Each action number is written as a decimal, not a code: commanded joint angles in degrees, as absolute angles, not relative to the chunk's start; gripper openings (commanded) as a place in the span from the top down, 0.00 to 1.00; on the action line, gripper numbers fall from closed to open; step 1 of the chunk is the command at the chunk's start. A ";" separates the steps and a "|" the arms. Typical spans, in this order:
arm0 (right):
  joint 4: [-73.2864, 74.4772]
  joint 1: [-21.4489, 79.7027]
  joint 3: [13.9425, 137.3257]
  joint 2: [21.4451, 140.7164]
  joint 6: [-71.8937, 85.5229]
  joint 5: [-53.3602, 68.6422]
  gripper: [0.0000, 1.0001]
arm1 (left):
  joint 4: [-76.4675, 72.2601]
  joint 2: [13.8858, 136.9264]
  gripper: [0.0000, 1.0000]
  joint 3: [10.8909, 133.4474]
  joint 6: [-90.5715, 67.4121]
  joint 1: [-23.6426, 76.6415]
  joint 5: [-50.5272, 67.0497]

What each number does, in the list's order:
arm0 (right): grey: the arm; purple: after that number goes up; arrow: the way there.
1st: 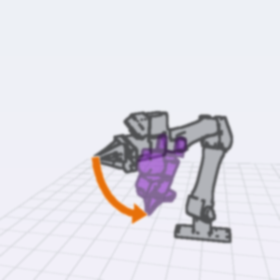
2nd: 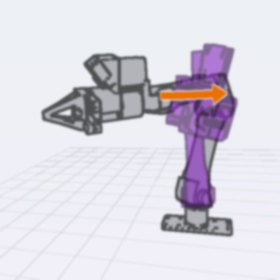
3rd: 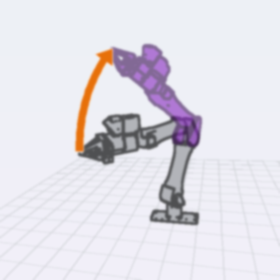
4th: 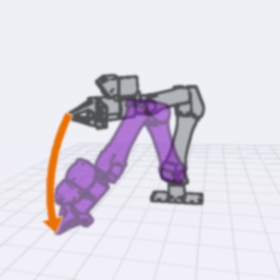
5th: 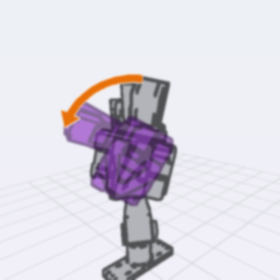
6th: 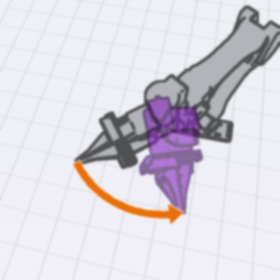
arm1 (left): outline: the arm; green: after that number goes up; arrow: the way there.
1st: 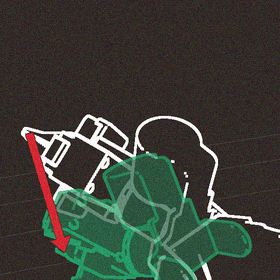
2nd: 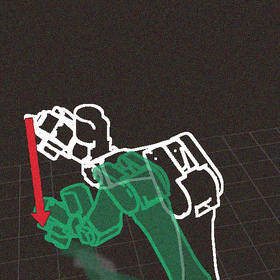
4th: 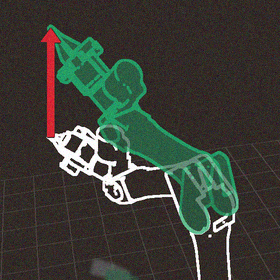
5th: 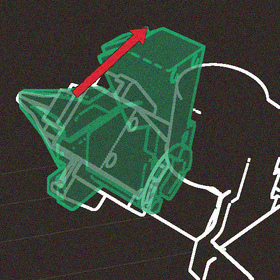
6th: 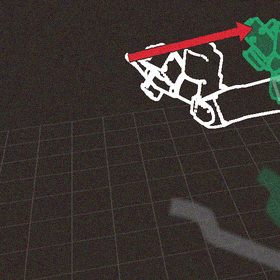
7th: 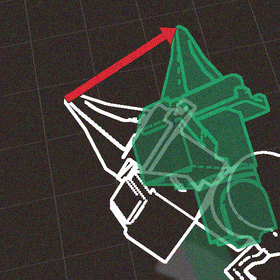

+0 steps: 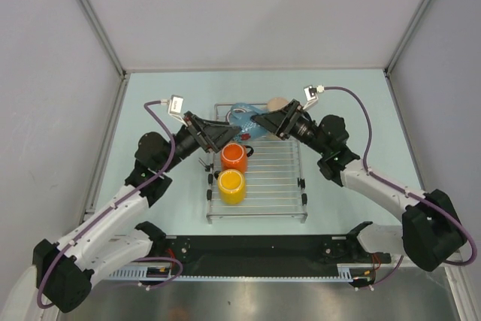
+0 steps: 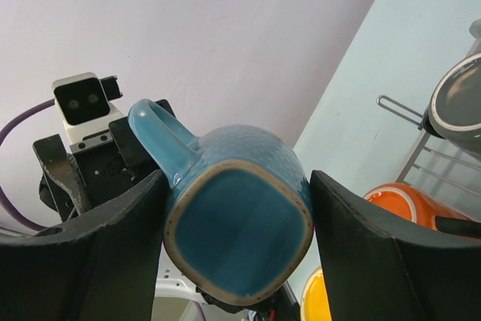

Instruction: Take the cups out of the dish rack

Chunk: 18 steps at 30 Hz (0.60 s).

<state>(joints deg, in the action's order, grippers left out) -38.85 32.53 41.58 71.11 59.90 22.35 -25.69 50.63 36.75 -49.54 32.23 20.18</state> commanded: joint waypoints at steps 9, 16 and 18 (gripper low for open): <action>-49.75 36.82 48.95 76.81 60.91 23.29 1.00 | -33.66 53.79 0.35 35.33 -51.33 35.42 23.03; -49.84 37.35 48.96 76.82 60.47 23.20 1.00 | -33.93 53.79 0.90 34.98 -51.06 35.51 23.03; -49.75 37.53 48.96 76.64 60.21 23.29 1.00 | -33.75 53.96 1.00 34.89 -51.15 35.42 22.94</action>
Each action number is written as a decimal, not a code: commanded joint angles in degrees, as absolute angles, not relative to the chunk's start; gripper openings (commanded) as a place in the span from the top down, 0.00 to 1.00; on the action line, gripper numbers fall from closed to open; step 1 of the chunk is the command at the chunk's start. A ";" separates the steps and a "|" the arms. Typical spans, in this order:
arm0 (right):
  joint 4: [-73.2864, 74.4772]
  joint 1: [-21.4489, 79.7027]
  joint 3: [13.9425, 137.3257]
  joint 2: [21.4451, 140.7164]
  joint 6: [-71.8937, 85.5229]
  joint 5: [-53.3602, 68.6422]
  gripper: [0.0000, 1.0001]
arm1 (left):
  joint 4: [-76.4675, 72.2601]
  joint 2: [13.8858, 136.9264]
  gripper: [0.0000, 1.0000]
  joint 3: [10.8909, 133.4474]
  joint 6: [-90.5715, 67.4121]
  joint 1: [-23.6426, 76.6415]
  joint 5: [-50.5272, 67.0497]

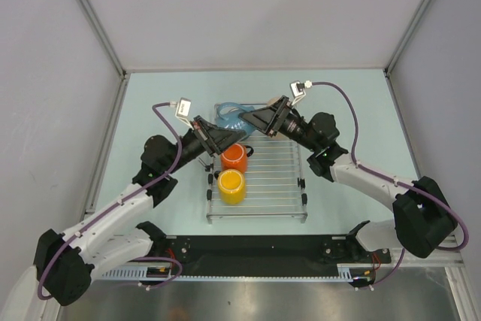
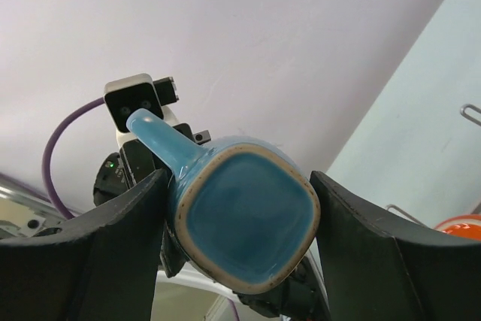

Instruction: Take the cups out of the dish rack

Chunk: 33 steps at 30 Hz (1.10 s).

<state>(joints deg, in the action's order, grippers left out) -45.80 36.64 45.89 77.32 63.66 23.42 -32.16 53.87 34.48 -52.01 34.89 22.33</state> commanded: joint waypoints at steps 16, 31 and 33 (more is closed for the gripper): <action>-42.38 39.91 47.63 73.92 56.09 22.50 0.83 | -23.49 54.14 1.00 39.98 -46.50 35.51 17.85; -27.16 36.04 52.21 69.35 51.50 21.36 0.00 | -8.18 49.13 0.99 47.02 -39.46 35.42 11.34; -26.55 35.86 52.03 68.65 51.50 20.92 0.00 | -7.39 48.78 0.99 47.72 -38.94 35.42 11.16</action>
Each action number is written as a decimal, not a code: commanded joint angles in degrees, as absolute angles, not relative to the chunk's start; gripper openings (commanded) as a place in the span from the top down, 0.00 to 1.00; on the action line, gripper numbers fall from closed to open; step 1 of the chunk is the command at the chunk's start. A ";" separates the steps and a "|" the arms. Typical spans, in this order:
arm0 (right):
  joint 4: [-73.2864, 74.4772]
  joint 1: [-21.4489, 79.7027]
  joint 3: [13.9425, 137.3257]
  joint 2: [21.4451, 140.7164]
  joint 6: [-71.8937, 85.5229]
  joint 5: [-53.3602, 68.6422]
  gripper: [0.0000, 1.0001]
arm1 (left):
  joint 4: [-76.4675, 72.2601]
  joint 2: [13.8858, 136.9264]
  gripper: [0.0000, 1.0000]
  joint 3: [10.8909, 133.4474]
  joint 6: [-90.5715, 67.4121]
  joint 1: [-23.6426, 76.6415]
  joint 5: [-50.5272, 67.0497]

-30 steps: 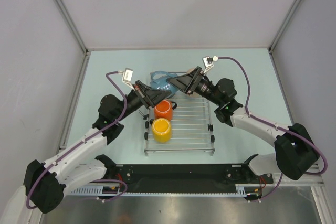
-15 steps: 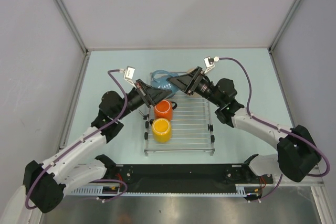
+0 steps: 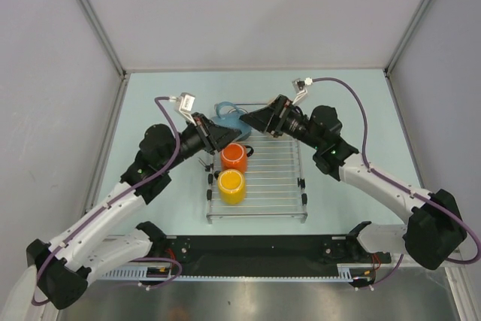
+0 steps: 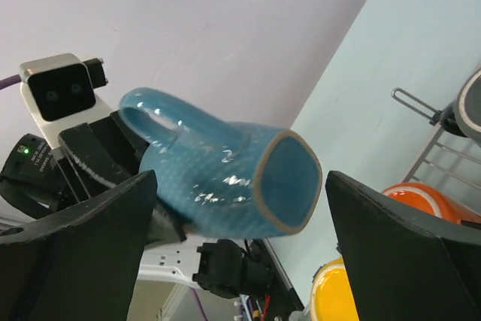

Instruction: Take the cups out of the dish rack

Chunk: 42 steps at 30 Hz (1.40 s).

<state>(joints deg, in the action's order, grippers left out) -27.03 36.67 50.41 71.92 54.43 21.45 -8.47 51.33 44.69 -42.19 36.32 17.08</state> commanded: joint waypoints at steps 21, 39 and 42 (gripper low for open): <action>14.84 31.11 62.67 58.01 35.51 -5.88 0.00 | 39.84 70.18 0.99 87.95 -23.55 23.82 -15.62; 26.98 31.46 62.67 59.85 31.11 -17.58 0.00 | 48.34 103.70 1.00 106.16 -24.08 8.44 -9.24; 26.54 31.29 61.88 61.08 31.46 -16.97 0.00 | 48.34 108.35 1.00 108.10 -24.17 8.44 -8.35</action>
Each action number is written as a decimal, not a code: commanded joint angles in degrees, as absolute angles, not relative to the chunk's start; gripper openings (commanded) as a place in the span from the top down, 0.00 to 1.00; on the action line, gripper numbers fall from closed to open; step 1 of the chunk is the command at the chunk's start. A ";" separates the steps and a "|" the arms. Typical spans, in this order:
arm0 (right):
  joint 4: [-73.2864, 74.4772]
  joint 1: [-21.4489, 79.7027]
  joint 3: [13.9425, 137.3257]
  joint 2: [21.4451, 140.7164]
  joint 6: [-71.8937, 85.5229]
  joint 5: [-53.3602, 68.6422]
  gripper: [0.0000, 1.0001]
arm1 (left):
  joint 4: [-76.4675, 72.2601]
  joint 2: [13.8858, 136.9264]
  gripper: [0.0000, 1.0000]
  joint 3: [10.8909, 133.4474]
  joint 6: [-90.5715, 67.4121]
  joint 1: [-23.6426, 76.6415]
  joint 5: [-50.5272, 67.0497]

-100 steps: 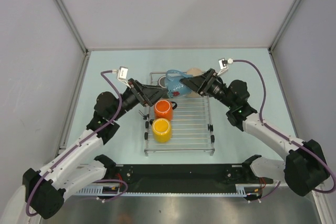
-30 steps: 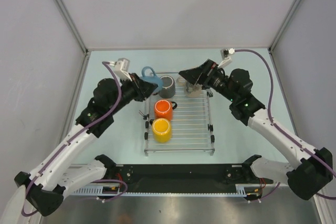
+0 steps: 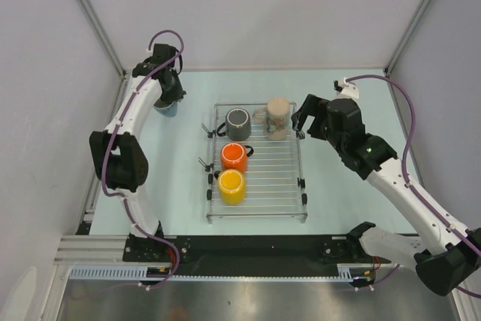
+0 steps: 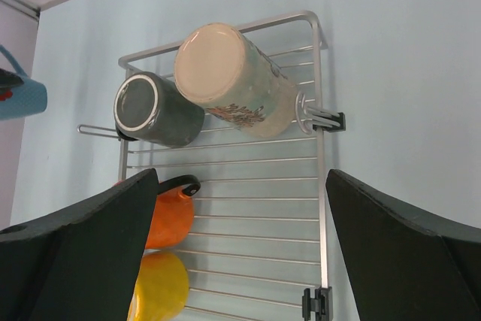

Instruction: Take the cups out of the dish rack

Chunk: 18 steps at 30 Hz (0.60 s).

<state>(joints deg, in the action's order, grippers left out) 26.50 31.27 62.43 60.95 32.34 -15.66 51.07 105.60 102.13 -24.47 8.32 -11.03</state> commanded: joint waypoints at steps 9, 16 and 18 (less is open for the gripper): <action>24.79 31.20 60.91 65.91 31.73 -16.96 0.00 | 44.92 116.80 1.00 106.26 -24.96 7.65 -5.71; 23.12 31.03 61.17 69.87 32.17 -15.65 0.00 | 44.47 121.19 1.00 107.58 -24.61 7.12 -4.92; 22.85 31.11 61.17 70.57 32.34 -15.47 0.00 | 44.56 121.90 1.00 108.01 -24.70 7.03 -4.83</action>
<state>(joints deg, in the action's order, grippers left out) 25.21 31.24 60.75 69.52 32.34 -15.55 47.11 121.97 104.71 -24.53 7.70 -5.28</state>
